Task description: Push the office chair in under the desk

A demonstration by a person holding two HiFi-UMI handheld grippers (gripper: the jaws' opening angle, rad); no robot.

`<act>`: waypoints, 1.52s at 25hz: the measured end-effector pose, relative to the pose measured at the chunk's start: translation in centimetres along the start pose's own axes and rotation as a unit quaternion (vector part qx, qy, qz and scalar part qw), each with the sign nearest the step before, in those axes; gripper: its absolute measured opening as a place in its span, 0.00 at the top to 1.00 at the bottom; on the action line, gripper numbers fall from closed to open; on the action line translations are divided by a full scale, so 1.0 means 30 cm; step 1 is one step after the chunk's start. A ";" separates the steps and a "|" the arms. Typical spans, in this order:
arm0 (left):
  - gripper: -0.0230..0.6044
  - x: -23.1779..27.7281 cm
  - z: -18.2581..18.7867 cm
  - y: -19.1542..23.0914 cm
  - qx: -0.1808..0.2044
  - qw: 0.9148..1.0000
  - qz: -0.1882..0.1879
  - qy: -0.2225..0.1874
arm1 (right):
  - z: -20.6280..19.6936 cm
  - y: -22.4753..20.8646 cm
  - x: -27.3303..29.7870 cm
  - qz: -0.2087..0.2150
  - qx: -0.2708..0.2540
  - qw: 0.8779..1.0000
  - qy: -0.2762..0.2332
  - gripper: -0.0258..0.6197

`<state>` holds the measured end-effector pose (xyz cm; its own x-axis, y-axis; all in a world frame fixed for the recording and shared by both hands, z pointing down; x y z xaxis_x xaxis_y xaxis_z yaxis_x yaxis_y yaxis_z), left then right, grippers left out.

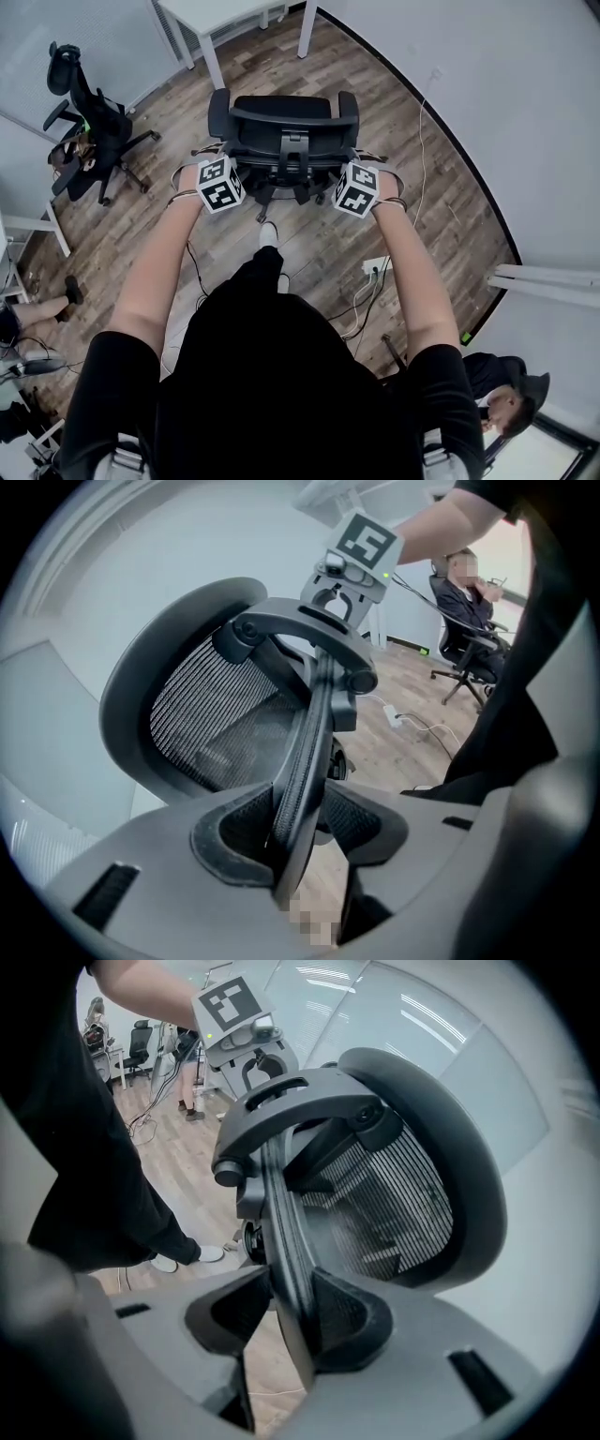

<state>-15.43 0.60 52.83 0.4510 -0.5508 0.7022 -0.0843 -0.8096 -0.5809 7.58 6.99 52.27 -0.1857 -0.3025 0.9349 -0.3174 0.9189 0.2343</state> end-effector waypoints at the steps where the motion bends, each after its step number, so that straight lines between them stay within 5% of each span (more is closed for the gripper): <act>1: 0.70 0.017 0.007 0.013 0.001 1.000 0.002 -0.003 | -0.007 -0.022 0.004 0.001 0.001 1.000 0.001 0.74; 7: 0.70 0.135 0.067 0.164 0.004 1.000 0.014 -0.013 | -0.042 -0.232 0.015 0.000 0.002 1.000 0.004 0.74; 22: 0.72 0.346 0.102 0.295 0.013 1.000 0.007 -0.019 | -0.106 -0.467 0.130 -0.006 0.012 1.000 0.016 0.74; 27: 0.73 0.454 0.167 0.474 0.005 1.000 0.002 -0.012 | -0.125 -0.689 0.124 -0.006 0.012 1.000 0.020 0.74; 38: 0.72 0.615 0.229 0.626 -0.011 1.000 0.027 -0.004 | -0.175 -0.948 0.170 -0.009 -0.006 1.000 0.014 0.73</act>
<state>-2.58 -23.39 52.05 0.4517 -0.5921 0.6673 -0.1284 -0.7834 -0.6081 20.55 -19.36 51.77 -0.1535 -0.3123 0.9375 -0.3098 0.9161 0.2544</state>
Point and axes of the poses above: the fingertips, and each gripper's own axes: x forward along the fingers, y to its left, z out of its top, the point moved 8 cm from there along -x, backward along the fingers, and after that the axes turned 13 degrees about z, right-handed, at the moved point
